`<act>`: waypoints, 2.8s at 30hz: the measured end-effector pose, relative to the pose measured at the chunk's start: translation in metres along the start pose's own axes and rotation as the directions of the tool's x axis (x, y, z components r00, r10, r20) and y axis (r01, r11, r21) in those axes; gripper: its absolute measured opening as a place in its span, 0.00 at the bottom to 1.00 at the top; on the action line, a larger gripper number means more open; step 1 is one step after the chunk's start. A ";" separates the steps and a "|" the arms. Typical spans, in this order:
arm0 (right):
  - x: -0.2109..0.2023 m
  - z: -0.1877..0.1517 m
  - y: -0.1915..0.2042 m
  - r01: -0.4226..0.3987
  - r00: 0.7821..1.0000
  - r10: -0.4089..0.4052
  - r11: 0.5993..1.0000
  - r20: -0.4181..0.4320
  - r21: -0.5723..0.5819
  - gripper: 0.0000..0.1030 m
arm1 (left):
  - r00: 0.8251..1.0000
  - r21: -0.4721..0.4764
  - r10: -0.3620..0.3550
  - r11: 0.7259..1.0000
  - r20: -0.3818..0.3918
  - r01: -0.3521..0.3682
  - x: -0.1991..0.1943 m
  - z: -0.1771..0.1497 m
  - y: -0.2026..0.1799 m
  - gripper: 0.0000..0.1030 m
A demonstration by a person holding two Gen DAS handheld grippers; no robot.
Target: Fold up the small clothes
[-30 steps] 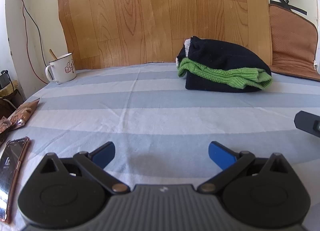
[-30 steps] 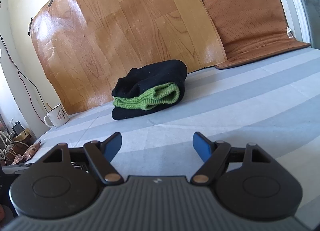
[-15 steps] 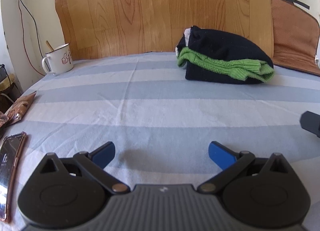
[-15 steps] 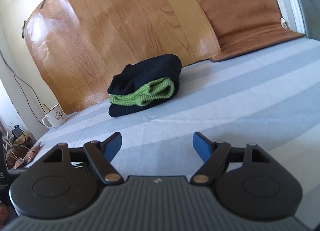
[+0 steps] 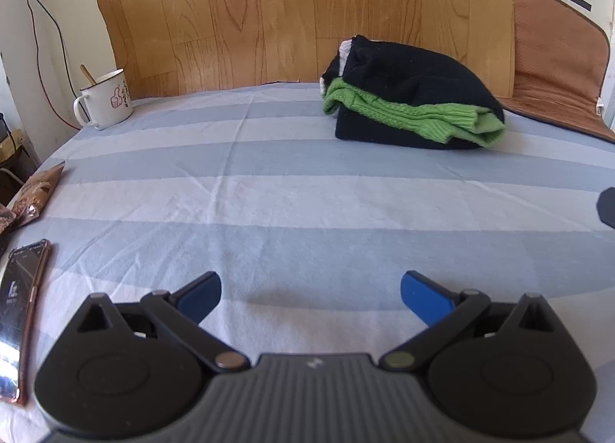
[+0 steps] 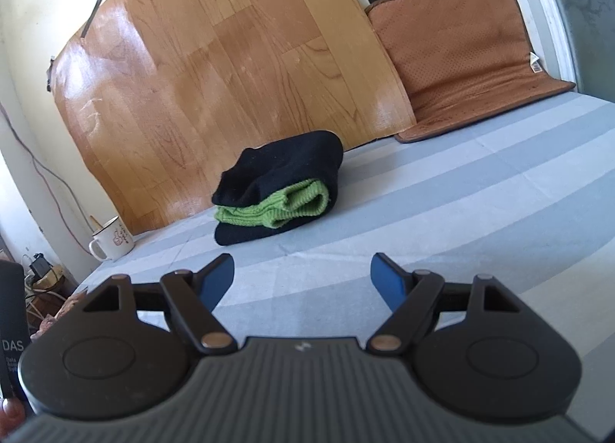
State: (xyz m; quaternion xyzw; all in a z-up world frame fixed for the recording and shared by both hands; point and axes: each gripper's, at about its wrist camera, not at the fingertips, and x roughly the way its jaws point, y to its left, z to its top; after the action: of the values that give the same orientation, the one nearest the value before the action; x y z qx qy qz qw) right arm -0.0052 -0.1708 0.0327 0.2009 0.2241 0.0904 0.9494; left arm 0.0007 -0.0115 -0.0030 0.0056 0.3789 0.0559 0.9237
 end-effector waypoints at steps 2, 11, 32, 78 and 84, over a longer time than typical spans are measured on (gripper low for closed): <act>-0.002 0.000 0.003 -0.005 1.000 0.005 1.000 -0.003 -0.012 0.78 | 1.000 0.006 -0.002 1.000 -0.002 0.002 -0.004 0.000 -0.002 1.00; -0.010 0.001 0.001 0.004 1.000 -0.004 1.000 -0.002 -0.013 0.78 | 1.000 0.035 -0.022 0.999 -0.009 0.022 -0.017 -0.004 -0.012 1.00; -0.011 0.002 0.005 -0.012 1.000 0.012 1.000 -0.008 -0.014 0.78 | 1.000 0.029 -0.014 0.999 0.008 0.014 -0.026 0.002 -0.011 1.00; -0.010 0.007 0.008 -0.003 1.000 0.003 0.999 0.004 -0.037 0.78 | 1.000 0.001 -0.014 1.000 0.028 0.014 -0.026 0.011 -0.006 1.00; -0.008 0.009 0.010 -0.004 1.000 0.004 0.999 0.004 -0.048 0.78 | 0.998 0.010 -0.055 0.998 0.039 0.055 -0.024 0.013 -0.005 1.00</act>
State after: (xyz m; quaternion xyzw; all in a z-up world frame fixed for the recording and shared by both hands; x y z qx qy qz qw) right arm -0.0088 -0.1669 0.0469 0.1786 0.2193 0.0973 0.9542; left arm -0.0066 -0.0187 0.0231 0.0004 0.3611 0.0286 0.9321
